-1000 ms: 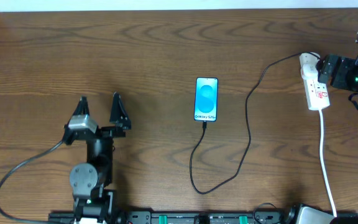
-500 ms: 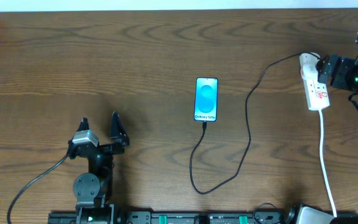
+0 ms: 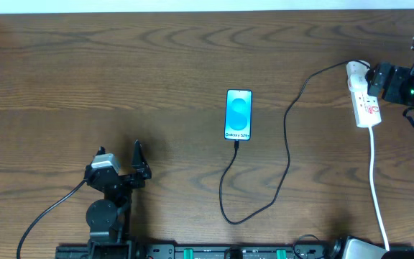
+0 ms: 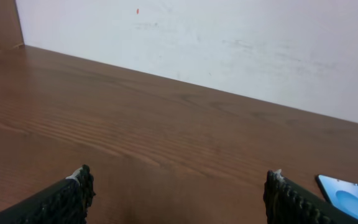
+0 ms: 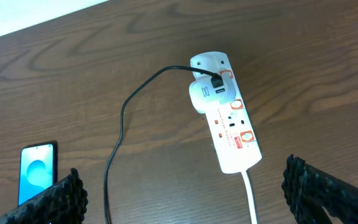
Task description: Plug charger to phone and switch on socket
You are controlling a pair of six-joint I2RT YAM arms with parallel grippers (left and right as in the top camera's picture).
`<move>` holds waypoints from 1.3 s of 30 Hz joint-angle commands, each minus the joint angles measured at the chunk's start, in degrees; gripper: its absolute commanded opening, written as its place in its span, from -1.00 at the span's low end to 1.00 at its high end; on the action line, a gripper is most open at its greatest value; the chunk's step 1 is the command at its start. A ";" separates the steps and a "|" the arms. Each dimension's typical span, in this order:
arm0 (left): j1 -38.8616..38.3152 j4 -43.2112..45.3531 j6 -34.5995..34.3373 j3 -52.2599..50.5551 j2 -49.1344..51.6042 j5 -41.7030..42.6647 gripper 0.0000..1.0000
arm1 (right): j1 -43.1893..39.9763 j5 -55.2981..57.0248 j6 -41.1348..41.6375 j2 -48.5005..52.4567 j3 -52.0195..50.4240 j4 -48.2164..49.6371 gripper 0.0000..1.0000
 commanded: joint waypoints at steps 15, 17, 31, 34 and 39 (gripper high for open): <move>0.33 -2.78 5.97 -0.66 -0.59 1.05 0.77 | 0.35 -0.02 0.76 -0.02 0.07 -0.07 0.98; 0.31 -2.78 5.97 -0.66 -0.59 1.05 0.77 | 0.35 -0.02 0.76 -0.02 0.07 -0.07 0.98; 0.31 -2.78 5.97 -0.66 -0.44 1.05 0.77 | 0.35 -0.02 0.76 -0.02 0.07 -0.07 0.99; 0.31 -2.78 5.97 -0.66 -0.44 1.05 0.77 | 0.35 -0.02 0.76 -0.02 0.07 -0.07 0.99; 0.31 -2.78 5.97 -0.66 -0.44 1.05 0.77 | 0.35 -0.02 0.76 -0.02 0.07 -0.07 0.98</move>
